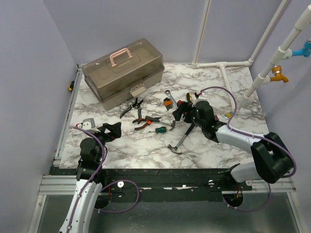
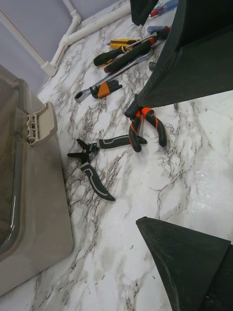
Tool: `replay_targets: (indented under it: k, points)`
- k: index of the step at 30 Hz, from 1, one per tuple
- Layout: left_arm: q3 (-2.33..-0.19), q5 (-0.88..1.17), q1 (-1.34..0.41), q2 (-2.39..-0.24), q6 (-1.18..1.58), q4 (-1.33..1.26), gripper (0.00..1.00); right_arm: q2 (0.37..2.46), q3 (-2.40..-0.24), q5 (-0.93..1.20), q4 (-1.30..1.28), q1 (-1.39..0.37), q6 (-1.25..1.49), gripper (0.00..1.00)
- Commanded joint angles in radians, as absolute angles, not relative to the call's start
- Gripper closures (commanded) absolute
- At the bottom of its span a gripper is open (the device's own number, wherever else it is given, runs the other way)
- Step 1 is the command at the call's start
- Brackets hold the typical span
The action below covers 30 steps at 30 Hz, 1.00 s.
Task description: Pack the tool kit
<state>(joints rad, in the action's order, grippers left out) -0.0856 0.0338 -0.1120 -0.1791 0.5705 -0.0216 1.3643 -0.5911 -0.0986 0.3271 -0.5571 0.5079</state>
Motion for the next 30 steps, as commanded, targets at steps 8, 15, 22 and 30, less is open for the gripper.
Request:
replay_targets:
  k: [8,15,22,30]
  points:
    - [-0.371,0.009,-0.129,-0.471,0.68,-0.086,0.02,1.515,-0.574,-0.07,0.61,-0.566,0.58,0.0]
    - [-0.859,-0.001,-0.128,-0.865,0.416,0.053,0.02,1.525,-0.538,-0.147,0.628,-0.568,0.554,0.0]
    - [-1.305,0.1,-0.097,-1.225,0.232,0.113,0.01,1.569,-0.56,-0.085,0.657,-0.567,0.556,0.0]
    - [-1.858,0.287,-0.016,-1.703,0.136,0.389,0.02,1.558,-0.52,-0.041,0.731,-0.568,0.554,0.0]
